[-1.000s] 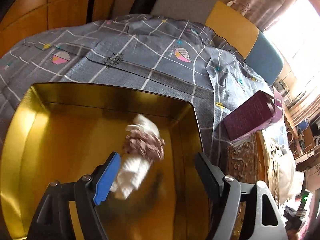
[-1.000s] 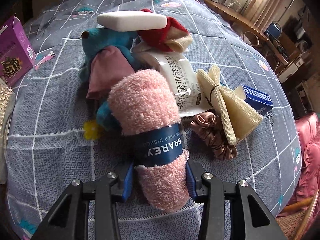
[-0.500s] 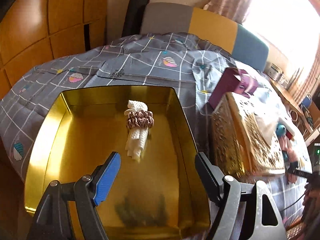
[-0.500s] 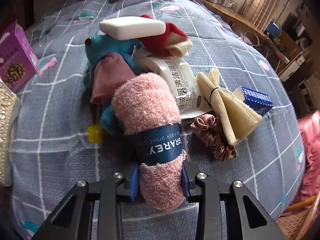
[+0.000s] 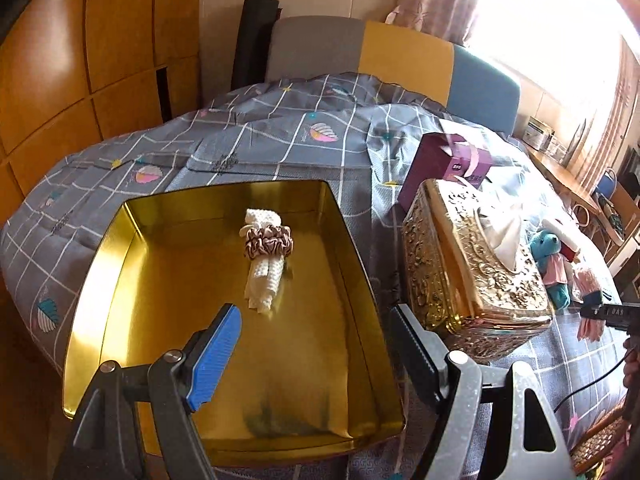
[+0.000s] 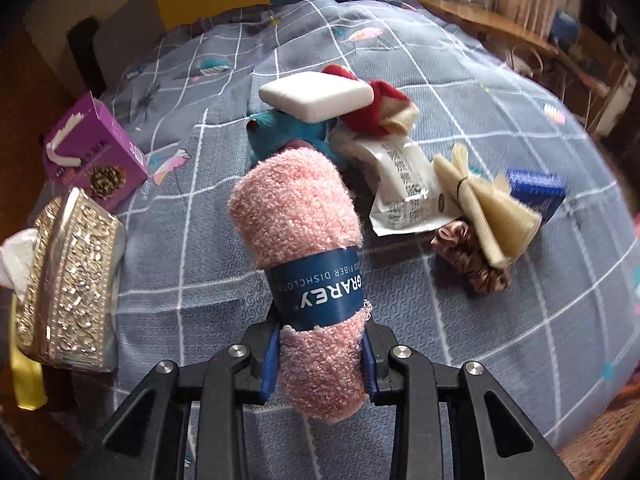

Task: Organize soft objects
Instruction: 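Grasp the pink towel roll with the right tool and lay it in the gold tray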

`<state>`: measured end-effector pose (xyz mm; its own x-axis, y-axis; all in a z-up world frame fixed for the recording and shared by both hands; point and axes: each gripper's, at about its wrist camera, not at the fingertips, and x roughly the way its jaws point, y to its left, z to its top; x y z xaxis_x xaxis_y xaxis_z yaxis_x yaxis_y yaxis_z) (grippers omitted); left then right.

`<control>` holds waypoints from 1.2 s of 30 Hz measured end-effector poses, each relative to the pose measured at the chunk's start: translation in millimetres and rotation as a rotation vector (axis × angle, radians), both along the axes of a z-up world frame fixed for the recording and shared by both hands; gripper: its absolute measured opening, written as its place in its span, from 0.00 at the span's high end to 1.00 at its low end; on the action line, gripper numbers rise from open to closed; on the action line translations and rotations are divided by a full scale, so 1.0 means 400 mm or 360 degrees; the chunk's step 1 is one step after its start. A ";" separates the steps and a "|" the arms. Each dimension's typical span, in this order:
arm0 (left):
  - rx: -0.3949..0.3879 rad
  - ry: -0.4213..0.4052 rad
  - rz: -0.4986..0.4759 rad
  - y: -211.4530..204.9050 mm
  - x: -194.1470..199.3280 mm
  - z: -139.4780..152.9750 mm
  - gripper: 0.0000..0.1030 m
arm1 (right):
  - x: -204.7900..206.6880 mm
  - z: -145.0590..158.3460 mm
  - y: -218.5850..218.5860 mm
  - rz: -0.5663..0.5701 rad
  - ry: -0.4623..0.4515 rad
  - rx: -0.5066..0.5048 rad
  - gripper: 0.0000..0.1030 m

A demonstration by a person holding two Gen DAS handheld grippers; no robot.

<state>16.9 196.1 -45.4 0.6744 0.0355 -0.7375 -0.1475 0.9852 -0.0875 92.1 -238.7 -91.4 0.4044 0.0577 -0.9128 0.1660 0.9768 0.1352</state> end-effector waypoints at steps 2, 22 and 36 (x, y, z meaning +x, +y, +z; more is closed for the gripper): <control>0.0016 -0.0013 -0.0011 -0.003 -0.005 0.006 0.24 | -0.004 0.022 0.006 0.0008 -0.0040 0.0061 0.68; -0.0014 -0.0011 -0.0069 -0.008 -0.030 0.001 0.24 | 0.285 0.258 0.334 0.0364 -0.0316 0.0127 0.68; -0.0037 0.0006 0.0176 0.125 -0.078 -0.009 0.24 | 0.085 0.246 0.809 0.1184 -0.0255 0.0353 0.68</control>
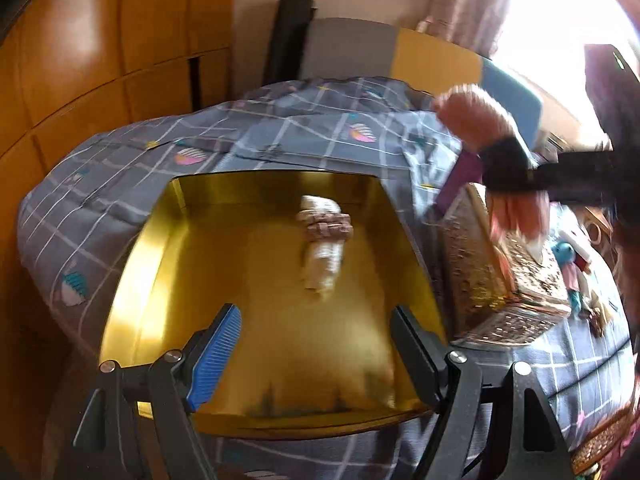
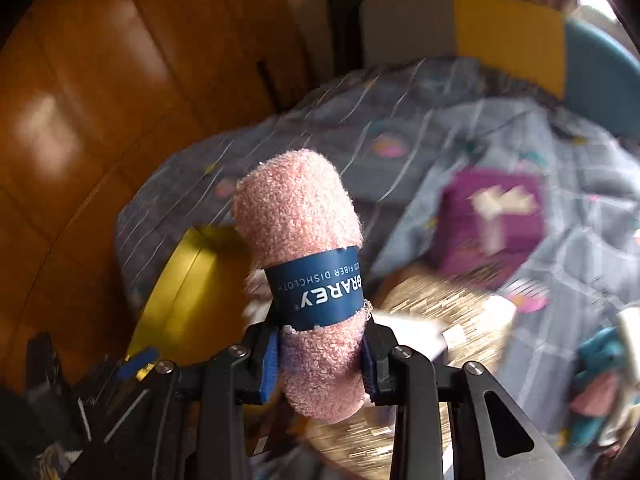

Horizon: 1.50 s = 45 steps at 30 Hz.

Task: Organize soft objects
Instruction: 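Grasp the pink towel roll with the right tool and lay it in the gold tray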

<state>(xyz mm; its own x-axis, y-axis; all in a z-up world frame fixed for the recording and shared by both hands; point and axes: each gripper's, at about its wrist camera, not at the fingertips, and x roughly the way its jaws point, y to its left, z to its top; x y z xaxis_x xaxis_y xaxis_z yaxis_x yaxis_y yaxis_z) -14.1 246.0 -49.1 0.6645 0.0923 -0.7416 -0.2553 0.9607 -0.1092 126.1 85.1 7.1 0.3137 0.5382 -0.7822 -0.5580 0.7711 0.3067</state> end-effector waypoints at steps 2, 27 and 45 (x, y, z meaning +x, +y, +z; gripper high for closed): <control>-0.0005 -0.0016 0.0063 0.029 -0.012 0.002 0.24 | -0.028 -0.027 0.048 0.0042 0.0054 0.0004 0.68; 0.0020 -0.0059 0.0192 0.087 -0.036 0.005 0.24 | -0.112 -0.176 0.173 0.0047 0.0008 -0.0239 0.45; 0.0151 -0.0089 -0.0017 -0.047 -0.025 0.052 0.24 | -0.167 -0.030 -0.060 -0.0325 -0.0500 -0.0123 0.30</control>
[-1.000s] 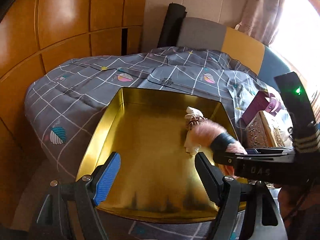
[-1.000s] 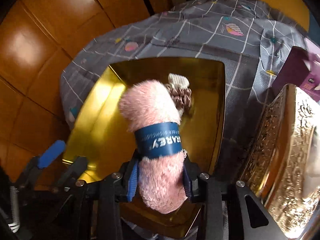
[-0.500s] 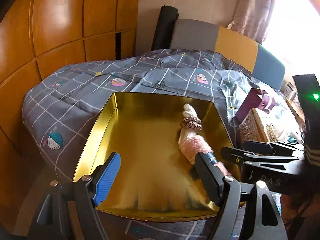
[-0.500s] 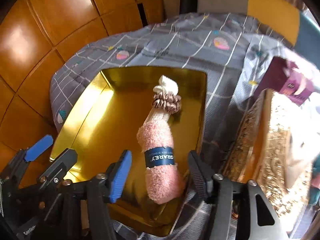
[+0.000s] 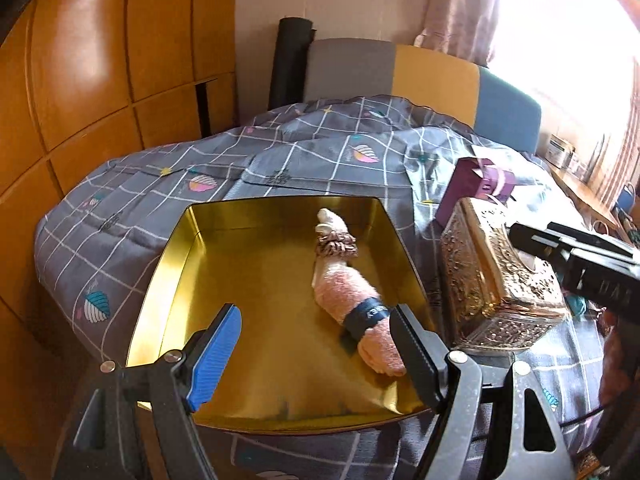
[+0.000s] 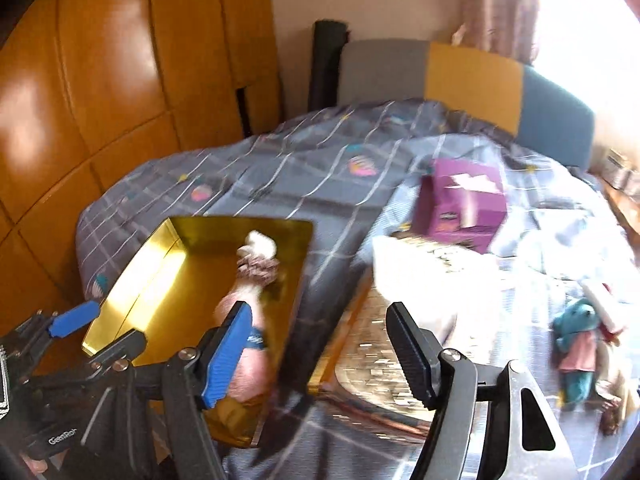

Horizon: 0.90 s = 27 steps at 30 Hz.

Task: Organize soft objects
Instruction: 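Grasp the pink towel roll with the right tool and lay it in the gold tray, then return the right tool to the pile while the left tool grasps the white sponge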

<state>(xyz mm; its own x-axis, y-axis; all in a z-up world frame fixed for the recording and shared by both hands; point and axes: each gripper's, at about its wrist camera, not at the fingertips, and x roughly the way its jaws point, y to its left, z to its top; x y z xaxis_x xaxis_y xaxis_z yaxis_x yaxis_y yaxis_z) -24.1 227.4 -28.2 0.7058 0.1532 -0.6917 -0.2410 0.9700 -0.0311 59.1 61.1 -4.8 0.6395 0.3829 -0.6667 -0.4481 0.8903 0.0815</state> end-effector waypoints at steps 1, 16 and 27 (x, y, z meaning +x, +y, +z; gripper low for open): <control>0.0017 0.0001 -0.0013 -0.009 0.002 0.002 0.24 | 0.002 0.003 -0.018 -0.0030 -0.0014 0.0002 0.29; 0.0127 -0.0061 -0.0196 -0.120 0.021 0.064 0.24 | 0.078 -0.014 -0.348 -0.0489 -0.0057 -0.0100 0.28; 0.0152 -0.0135 -0.0367 -0.213 0.055 0.127 0.25 | 0.148 -0.011 -0.649 -0.0905 -0.0128 -0.0194 0.27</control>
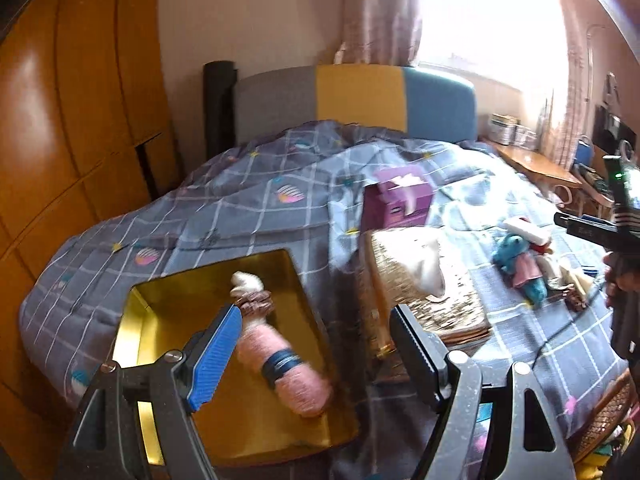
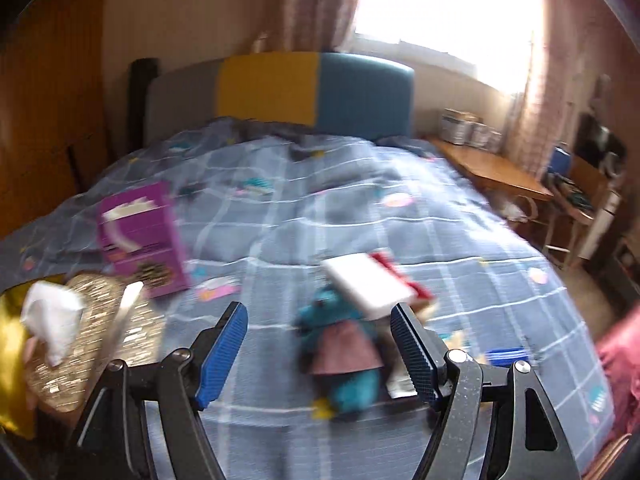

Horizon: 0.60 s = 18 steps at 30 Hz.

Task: Organize soft objects
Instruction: 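Return the right tool to the pile while the left tool grasps the white sponge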

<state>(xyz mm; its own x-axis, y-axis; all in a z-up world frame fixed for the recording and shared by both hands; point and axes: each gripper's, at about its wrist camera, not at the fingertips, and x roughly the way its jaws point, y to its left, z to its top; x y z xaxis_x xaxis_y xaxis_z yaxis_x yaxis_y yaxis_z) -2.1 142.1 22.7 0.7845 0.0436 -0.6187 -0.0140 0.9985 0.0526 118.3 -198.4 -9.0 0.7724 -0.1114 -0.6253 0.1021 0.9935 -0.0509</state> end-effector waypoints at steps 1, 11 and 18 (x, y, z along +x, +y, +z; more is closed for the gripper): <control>-0.0007 -0.0008 -0.0030 -0.014 0.005 0.010 0.25 | 0.010 -0.003 -0.035 -0.0055 -0.0006 0.0003 0.27; -0.0044 0.0007 -0.0322 -0.179 0.063 0.067 0.25 | 0.060 -0.137 -0.321 -0.0543 0.0167 0.0298 0.26; -0.0150 0.0162 -0.0516 -0.340 0.153 0.064 0.25 | 0.033 -0.162 -0.412 -0.0651 0.0188 0.0715 0.26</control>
<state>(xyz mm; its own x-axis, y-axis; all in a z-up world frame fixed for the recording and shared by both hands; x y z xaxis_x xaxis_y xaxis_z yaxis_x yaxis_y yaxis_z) 59.1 6.2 48.4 0.6822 -0.2588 -0.6838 0.3052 0.9507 -0.0553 131.7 -363.2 -73.9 0.6453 -0.0897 -0.7587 0.4985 0.8020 0.3292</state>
